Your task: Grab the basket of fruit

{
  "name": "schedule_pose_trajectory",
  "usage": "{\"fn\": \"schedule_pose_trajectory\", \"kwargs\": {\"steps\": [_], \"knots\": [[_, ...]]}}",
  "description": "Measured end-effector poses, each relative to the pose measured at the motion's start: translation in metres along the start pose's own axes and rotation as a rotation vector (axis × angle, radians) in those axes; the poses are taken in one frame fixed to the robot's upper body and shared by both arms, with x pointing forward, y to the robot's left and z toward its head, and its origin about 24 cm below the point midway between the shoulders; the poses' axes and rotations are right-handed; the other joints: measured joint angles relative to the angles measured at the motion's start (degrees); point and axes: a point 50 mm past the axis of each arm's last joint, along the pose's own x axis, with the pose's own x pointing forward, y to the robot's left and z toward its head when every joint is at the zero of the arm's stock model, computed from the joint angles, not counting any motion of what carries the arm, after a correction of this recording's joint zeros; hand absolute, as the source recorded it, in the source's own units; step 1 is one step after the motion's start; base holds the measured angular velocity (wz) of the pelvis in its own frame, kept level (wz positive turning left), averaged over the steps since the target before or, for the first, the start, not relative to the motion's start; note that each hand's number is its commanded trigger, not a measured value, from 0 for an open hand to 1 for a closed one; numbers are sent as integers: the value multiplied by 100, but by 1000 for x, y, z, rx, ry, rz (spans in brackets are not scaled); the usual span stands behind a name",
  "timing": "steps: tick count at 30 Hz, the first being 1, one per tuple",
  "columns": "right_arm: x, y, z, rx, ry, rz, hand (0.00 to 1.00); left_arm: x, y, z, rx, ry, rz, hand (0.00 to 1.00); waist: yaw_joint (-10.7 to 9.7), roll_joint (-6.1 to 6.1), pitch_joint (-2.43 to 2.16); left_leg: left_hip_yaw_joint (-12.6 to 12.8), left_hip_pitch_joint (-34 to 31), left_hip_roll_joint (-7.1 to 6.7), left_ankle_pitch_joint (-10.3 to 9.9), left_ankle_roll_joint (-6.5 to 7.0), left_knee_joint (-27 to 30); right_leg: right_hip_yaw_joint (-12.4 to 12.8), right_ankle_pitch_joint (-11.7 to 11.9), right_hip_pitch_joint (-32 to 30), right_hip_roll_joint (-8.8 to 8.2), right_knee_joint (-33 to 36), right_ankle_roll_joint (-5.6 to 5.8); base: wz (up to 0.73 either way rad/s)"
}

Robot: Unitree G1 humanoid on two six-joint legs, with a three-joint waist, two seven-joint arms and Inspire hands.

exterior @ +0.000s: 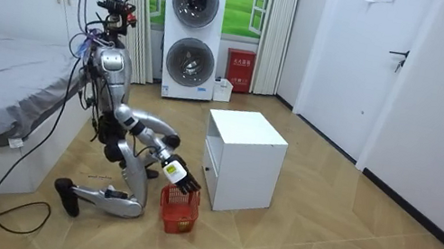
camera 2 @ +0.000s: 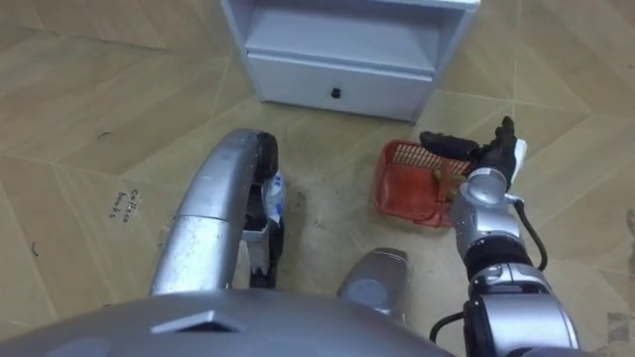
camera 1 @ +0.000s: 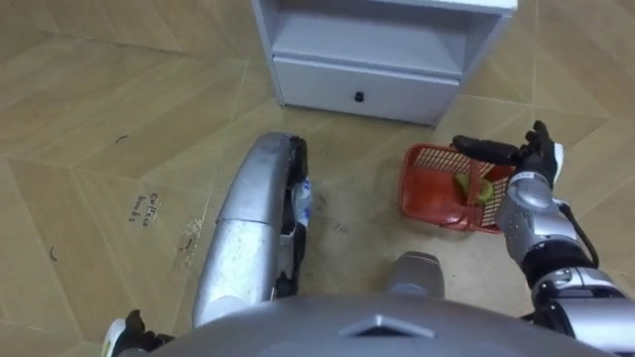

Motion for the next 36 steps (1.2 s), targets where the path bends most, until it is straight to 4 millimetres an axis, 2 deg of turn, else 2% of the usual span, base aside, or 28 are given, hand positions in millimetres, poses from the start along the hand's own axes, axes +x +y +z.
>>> {"fn": "schedule_pose_trajectory", "kwargs": {"steps": [1,2,7,11,12,15,19,26,32,36], "knots": [[0,-1,-1,-7,6,-2,0,-1,-4,-1,6,-5,-21,0,15,75,-33,-101,-45,-21,50,-104,42,43,-4,-18,75,16,-6,-26],[0,-1,-3,-10,11,-1,0,-1,-4,-1,7,-8,-27,0,2,83,-38,-115,-40,-24,53,-110,38,48,-5,-21,89,14,-5,-15],[-2,-3,-11,-48,45,8,0,0,-4,12,24,-74,-34,0,-13,148,-26,-184,-128,-96,56,-140,-8,2,-10,-121,111,43,7,5],[-1,-3,-12,-32,59,18,0,-1,-5,18,29,-106,-40,0,0,191,1,-201,-245,-99,-84,-333,-99,-17,-26,-296,105,126,41,9],[-1,-4,-14,-36,69,26,0,0,-5,19,28,-109,-41,0,-2,180,26,-202,-299,-90,-88,-342,-106,-13,-28,-361,107,173,45,4],[-1,-10,-28,-55,125,17,0,-2,-8,10,22,-85,-50,0,43,201,33,-202,-335,-83,-87,-343,-99,-16,-33,-392,108,181,54,0],[0,-21,-40,-41,191,8,0,-2,-7,13,1,-86,-48,0,174,288,63,-201,-340,-63,-87,-343,-98,-2,-33,-422,118,181,54,0],[2,-27,-48,-95,244,48,0,0,-7,19,3,-92,-66,0,329,293,59,-159,-423,-6,-75,-367,-102,161,-36,-633,133,253,60,-7],[2,-29,-52,-152,293,92,0,1,-8,20,34,-68,-111,0,331,264,73,-152,-438,5,-72,-375,-107,175,-37,-671,138,289,62,0],[4,-30,-50,-187,298,120,0,2,-8,24,34,-73,-116,0,430,260,76,-148,-454,30,-65,-388,-101,169,-38,-716,146,327,64,-3]]}}
